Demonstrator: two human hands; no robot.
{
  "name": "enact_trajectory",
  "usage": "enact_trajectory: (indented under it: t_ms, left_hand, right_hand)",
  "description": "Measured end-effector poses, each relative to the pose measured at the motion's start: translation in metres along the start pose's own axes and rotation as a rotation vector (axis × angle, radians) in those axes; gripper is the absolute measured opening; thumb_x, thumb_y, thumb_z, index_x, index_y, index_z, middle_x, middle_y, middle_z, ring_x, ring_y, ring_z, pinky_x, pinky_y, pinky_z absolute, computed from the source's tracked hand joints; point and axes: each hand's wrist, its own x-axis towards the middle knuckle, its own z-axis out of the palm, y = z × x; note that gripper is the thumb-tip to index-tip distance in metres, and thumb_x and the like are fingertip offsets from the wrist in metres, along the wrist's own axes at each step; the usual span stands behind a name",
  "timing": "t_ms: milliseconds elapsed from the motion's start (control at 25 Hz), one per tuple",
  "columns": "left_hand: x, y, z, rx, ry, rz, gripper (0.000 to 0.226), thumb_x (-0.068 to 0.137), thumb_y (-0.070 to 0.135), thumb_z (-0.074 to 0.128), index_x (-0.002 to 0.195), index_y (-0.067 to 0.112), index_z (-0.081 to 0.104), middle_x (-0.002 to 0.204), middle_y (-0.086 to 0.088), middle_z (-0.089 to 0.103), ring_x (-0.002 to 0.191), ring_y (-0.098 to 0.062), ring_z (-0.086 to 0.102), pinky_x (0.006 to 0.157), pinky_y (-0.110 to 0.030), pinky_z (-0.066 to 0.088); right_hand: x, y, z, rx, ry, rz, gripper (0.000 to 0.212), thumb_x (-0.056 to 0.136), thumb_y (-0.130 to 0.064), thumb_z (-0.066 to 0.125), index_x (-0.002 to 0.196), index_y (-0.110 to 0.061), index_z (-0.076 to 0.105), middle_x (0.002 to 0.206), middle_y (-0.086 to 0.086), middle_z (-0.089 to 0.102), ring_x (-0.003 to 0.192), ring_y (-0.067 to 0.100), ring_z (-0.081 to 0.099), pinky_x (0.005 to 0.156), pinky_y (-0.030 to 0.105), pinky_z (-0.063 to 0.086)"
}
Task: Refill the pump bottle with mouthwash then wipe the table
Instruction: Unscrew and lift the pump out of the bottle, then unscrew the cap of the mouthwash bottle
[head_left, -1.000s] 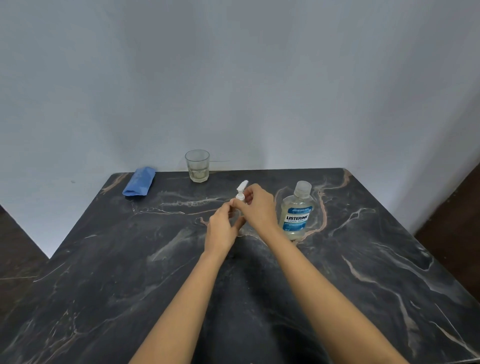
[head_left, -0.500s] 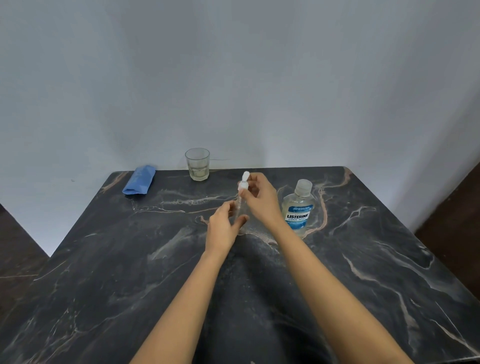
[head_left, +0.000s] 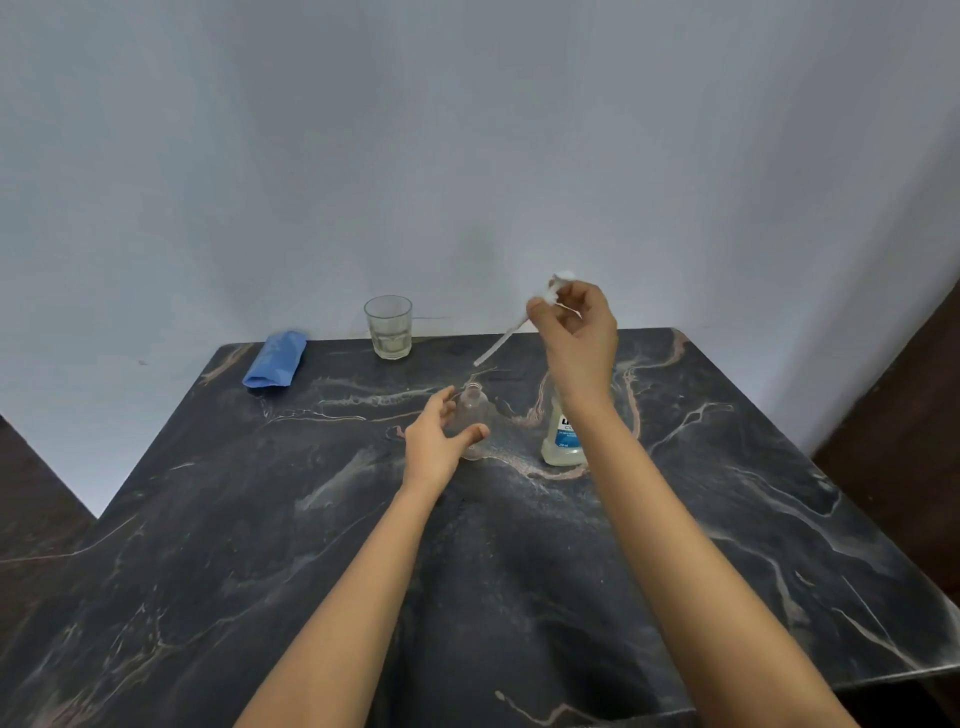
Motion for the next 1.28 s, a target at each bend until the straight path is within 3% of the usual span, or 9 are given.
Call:
enact_trajectory:
  t_ms: [80, 200, 320, 520, 600, 760, 880, 960, 1280]
  left_hand:
    - [-0.004, 0.001, -0.010, -0.048, 0.034, -0.020, 0.071, 0.076, 0.025, 0.081, 0.138, 0.016, 0.048, 0.134, -0.007, 0.057, 0.121, -0.018, 0.055, 0.101, -0.032, 0.044]
    - [-0.014, -0.003, -0.030, -0.060, 0.149, -0.030, 0.050, 0.084, 0.031, 0.074, 0.128, 0.016, 0.054, 0.124, -0.004, 0.062, 0.103, -0.009, 0.061, 0.092, -0.026, 0.049]
    - [-0.029, -0.008, -0.043, -0.041, 0.233, -0.021, 0.036, 0.089, 0.037, 0.067, 0.117, 0.017, 0.058, 0.111, 0.001, 0.066, 0.091, 0.004, 0.059, 0.077, -0.009, 0.047]
    - [-0.053, -0.004, -0.040, -0.068, 0.236, 0.014, 0.028, 0.087, 0.035, 0.069, 0.109, 0.020, 0.059, 0.100, 0.010, 0.065, 0.088, 0.006, 0.060, 0.069, -0.001, 0.042]
    - [-0.058, -0.001, -0.037, -0.064, 0.220, 0.041, 0.026, 0.087, 0.033, 0.070, 0.107, 0.020, 0.059, 0.099, 0.013, 0.064, 0.085, 0.008, 0.060, 0.070, -0.002, 0.042]
    - [-0.061, 0.005, -0.029, -0.071, 0.196, 0.075, 0.025, 0.086, 0.022, 0.072, 0.107, 0.019, 0.060, 0.099, 0.010, 0.065, 0.084, 0.009, 0.062, 0.071, -0.005, 0.045]
    - [-0.063, 0.008, -0.023, -0.062, 0.167, 0.087, 0.025, 0.085, 0.016, 0.072, 0.105, 0.021, 0.059, 0.099, 0.010, 0.064, 0.082, 0.011, 0.061, 0.071, -0.006, 0.046]
    - [-0.063, 0.010, -0.019, -0.056, 0.151, 0.092, 0.024, 0.085, 0.014, 0.072, 0.104, 0.022, 0.058, 0.099, 0.010, 0.064, 0.081, 0.010, 0.061, 0.071, -0.006, 0.046]
    - [-0.057, 0.019, -0.001, -0.056, 0.108, 0.107, 0.023, 0.086, 0.013, 0.069, 0.105, 0.019, 0.059, 0.100, 0.007, 0.065, 0.082, 0.004, 0.063, 0.071, -0.007, 0.046]
  right_hand:
    - [-0.017, 0.003, -0.013, 0.028, 0.064, 0.089, 0.018, 0.083, -0.016, 0.071, 0.095, -0.010, 0.059, 0.087, -0.001, 0.061, 0.075, 0.008, 0.060, 0.076, 0.024, 0.050]
    - [-0.053, 0.027, -0.033, 0.043, 0.090, 0.290, 0.021, 0.080, -0.018, 0.073, 0.085, -0.006, 0.058, 0.079, 0.014, 0.055, 0.071, 0.022, 0.055, 0.074, 0.034, 0.052]
    - [-0.095, 0.060, -0.039, 0.073, 0.106, 0.465, 0.018, 0.079, -0.007, 0.073, 0.082, -0.003, 0.056, 0.076, 0.013, 0.048, 0.071, 0.024, 0.049, 0.077, 0.035, 0.054]
    - [-0.124, 0.098, -0.041, -0.113, 0.070, 0.718, 0.026, 0.069, -0.015, 0.083, 0.081, -0.005, 0.061, 0.080, 0.008, 0.067, 0.077, 0.021, 0.067, 0.083, 0.038, 0.058]
    - [-0.126, 0.100, -0.045, -0.221, 0.042, 0.713, 0.030, 0.065, -0.020, 0.085, 0.084, -0.012, 0.062, 0.084, 0.005, 0.070, 0.074, 0.017, 0.068, 0.074, 0.033, 0.059]
    - [-0.127, 0.098, -0.057, -0.517, -0.061, 0.607, 0.036, 0.067, -0.032, 0.083, 0.085, -0.022, 0.054, 0.085, -0.006, 0.061, 0.073, 0.006, 0.057, 0.057, 0.021, 0.042]
    - [-0.125, 0.101, -0.067, -0.713, -0.178, 0.529, 0.029, 0.072, -0.036, 0.079, 0.085, -0.020, 0.059, 0.095, 0.002, 0.063, 0.093, 0.018, 0.053, 0.072, 0.030, 0.047]
    - [-0.123, 0.101, -0.070, -0.764, -0.257, 0.460, 0.023, 0.074, -0.035, 0.077, 0.084, -0.019, 0.064, 0.096, 0.002, 0.061, 0.102, 0.019, 0.043, 0.079, 0.030, 0.042]
    - [-0.116, 0.097, -0.078, -0.659, -0.432, 0.434, 0.026, 0.075, -0.028, 0.078, 0.096, -0.021, 0.065, 0.098, -0.003, 0.062, 0.107, 0.014, 0.043, 0.079, 0.025, 0.042]
